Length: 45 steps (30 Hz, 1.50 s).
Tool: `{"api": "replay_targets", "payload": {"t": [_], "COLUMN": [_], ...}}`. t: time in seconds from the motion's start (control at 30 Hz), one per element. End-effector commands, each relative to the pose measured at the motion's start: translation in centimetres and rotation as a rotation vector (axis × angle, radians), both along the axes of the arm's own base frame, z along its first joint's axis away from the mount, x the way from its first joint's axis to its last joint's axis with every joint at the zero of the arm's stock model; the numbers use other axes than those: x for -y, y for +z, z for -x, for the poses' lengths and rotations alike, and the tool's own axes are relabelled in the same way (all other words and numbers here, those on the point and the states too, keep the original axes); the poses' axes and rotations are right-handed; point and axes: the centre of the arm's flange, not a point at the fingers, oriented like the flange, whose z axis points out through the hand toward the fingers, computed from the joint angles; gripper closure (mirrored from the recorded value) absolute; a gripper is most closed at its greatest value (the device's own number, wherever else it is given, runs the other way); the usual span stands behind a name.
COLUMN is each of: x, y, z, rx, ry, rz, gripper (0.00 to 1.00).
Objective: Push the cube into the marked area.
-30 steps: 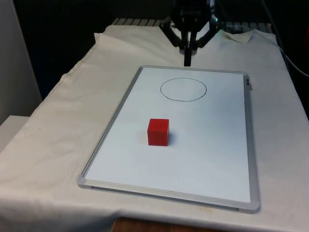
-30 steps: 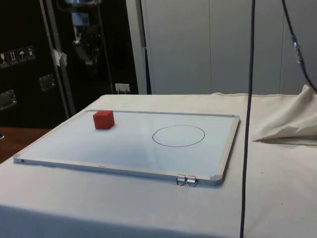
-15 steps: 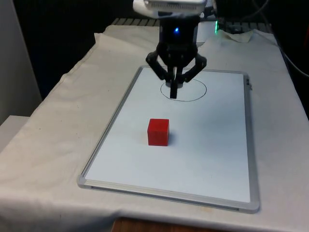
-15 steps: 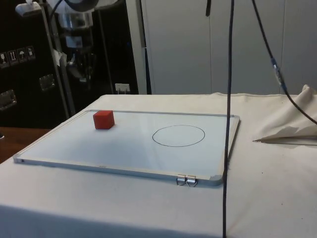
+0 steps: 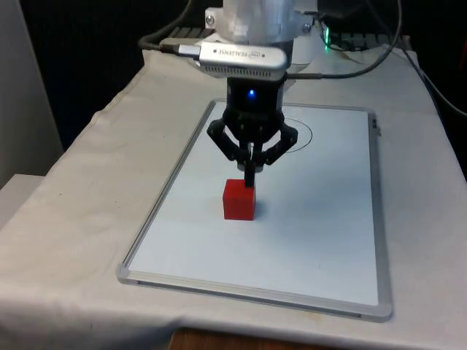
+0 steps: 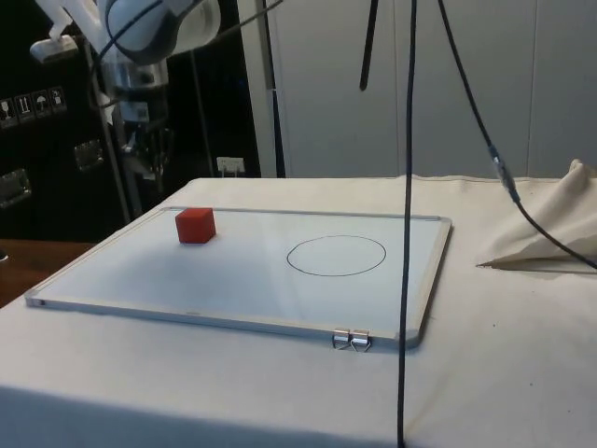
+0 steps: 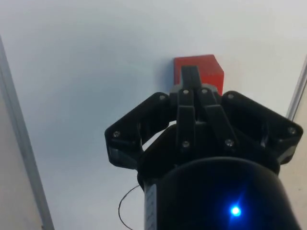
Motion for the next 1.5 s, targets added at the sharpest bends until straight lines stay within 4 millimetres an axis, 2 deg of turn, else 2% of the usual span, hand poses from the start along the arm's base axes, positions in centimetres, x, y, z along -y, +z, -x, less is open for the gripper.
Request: {"api": "replay_targets", "payload": {"t": [0.0,0.13,0.27,0.5,0.87,1.27,1.47], "x": [-0.2,-0.1,0.2,1.4,3.0,3.4,3.4], "y": [-0.6,-2.5,-3.5,-6.4,-9.1,-8.2,-7.1], "z": [-0.3,-0.5,-0.4,-0.2,0.4,0.9,2.2], "rx": [0.002,-0.002,-0.011,-0.021,-0.047,-0.08,-0.104], "ry": [-0.001,-0.002,-0.007,-0.023,-0.059,-0.086,-0.094], "rz": [-0.008,-0.01,-0.003,-0.001,0.008,-0.003,-0.019], "gripper": [1.0,1.0,1.0,1.0,1.0,1.0,1.0]}}
